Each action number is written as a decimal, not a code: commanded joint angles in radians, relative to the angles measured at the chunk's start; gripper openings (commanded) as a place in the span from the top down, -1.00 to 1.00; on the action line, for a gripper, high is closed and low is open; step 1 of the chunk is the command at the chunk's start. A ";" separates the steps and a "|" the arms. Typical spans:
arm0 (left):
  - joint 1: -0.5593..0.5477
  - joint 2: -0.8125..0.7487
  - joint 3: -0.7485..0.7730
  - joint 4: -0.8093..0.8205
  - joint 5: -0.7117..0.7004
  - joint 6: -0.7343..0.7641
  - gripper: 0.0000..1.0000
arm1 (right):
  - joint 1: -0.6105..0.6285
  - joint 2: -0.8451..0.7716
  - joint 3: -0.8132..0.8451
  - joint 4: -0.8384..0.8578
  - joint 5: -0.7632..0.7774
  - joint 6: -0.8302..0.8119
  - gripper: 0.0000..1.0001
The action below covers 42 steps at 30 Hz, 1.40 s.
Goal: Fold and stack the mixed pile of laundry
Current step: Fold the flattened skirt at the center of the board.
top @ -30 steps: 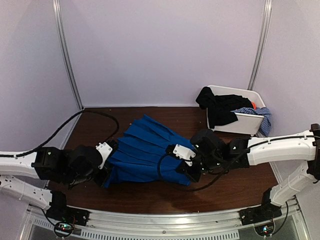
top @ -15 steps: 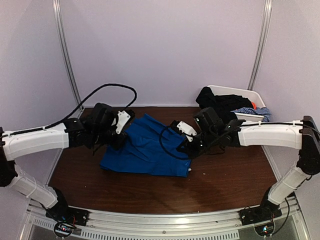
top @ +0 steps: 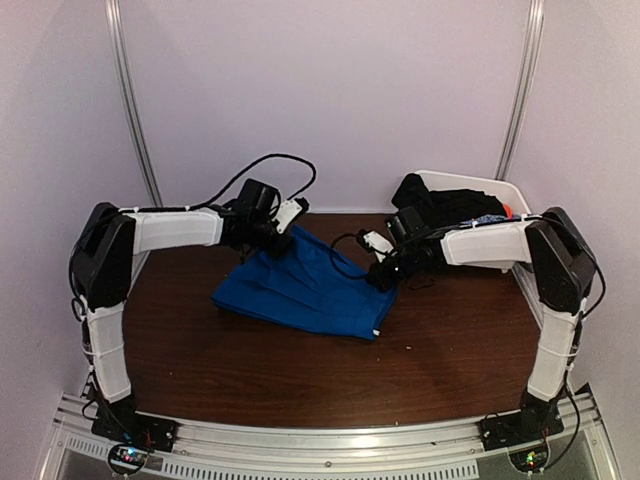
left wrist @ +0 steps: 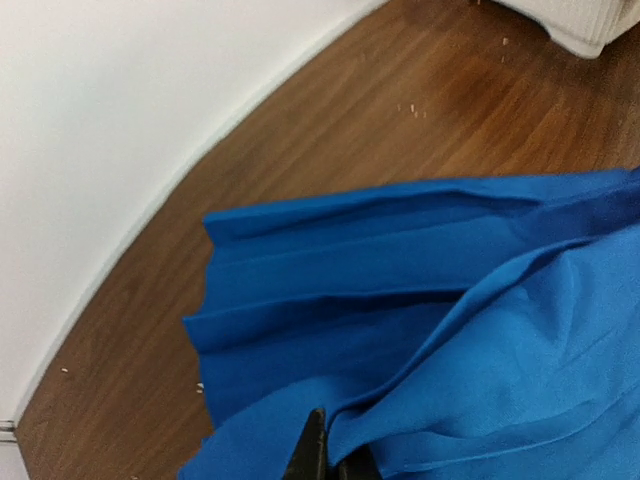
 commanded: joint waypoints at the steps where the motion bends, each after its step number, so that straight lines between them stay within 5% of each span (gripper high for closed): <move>1: 0.017 0.125 0.017 0.080 0.056 -0.013 1.00 | 0.001 0.136 0.074 0.009 0.014 -0.002 1.00; 13: 0.030 -0.122 -0.300 0.126 0.038 -0.106 1.00 | 0.106 0.051 -0.057 0.089 -0.106 0.097 1.00; 19: 0.030 -0.186 -0.223 0.038 0.015 -0.037 1.00 | 0.100 -0.082 -0.087 0.038 -0.093 0.096 1.00; 31: 0.030 0.055 0.048 0.063 0.056 0.034 1.00 | 0.014 -0.030 -0.089 -0.001 -0.081 0.101 1.00; 42: 0.030 0.201 0.005 0.137 0.047 0.016 1.00 | 0.016 0.073 -0.082 0.034 -0.113 0.110 1.00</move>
